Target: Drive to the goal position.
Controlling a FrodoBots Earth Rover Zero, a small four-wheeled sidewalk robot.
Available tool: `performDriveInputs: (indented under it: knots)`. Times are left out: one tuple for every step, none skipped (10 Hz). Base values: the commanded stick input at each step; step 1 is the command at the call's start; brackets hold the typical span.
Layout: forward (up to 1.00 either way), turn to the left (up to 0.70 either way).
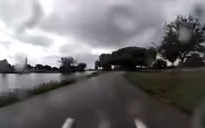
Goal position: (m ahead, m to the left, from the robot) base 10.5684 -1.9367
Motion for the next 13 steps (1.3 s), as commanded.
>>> performDriveInputs:
  knots:
    - [1.0,0.0]
    - [1.0,0.0]
    - [1.0,0.0]
    - [1.0,0.0]
    - [1.0,0.0]
    - [1.0,0.0]
    - [1.0,0.0]
    - [1.0,0.0]
    - [1.0,0.0]
    - [1.0,0.0]
    - [1.0,-0.38]
    - [1.0,-0.4]
    - [1.0,-0.4]
